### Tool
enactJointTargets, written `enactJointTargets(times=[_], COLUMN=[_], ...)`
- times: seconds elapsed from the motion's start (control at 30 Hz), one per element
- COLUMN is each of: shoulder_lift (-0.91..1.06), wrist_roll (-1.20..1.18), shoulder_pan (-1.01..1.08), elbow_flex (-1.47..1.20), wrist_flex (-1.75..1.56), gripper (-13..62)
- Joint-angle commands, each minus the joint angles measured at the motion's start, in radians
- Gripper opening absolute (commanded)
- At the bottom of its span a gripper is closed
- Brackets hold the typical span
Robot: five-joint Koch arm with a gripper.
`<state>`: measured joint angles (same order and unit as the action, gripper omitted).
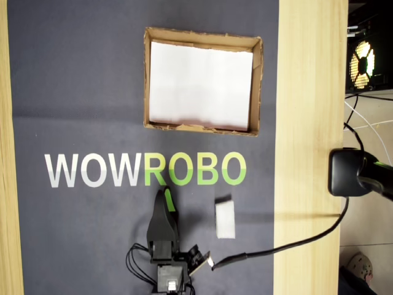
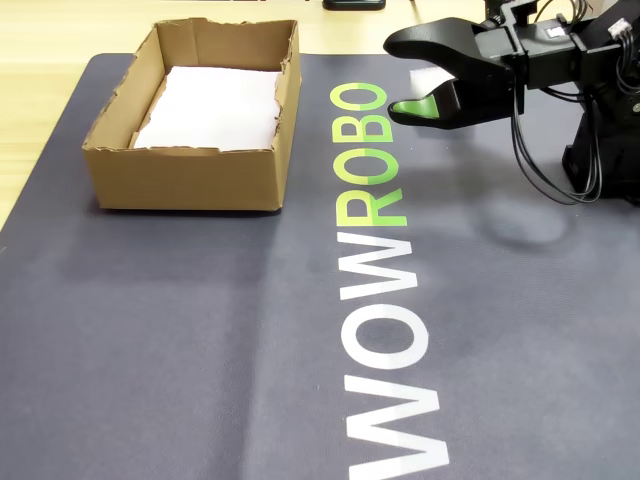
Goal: Put the block into the box.
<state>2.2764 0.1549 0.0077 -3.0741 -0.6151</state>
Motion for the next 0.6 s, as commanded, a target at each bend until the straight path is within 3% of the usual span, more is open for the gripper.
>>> enactJointTargets(times=[0.0,0.37,0.57], shoulder_lift=[0.103,0.104,0.104], wrist_roll=[0.038,0.023,0.025], shoulder_pan=[0.000,0.021,0.107], elbow_flex=[-0.012,0.044,0.282], wrist_flex=[-0.130,-0.014,0.520], gripper=[32.9,31.5,32.0])
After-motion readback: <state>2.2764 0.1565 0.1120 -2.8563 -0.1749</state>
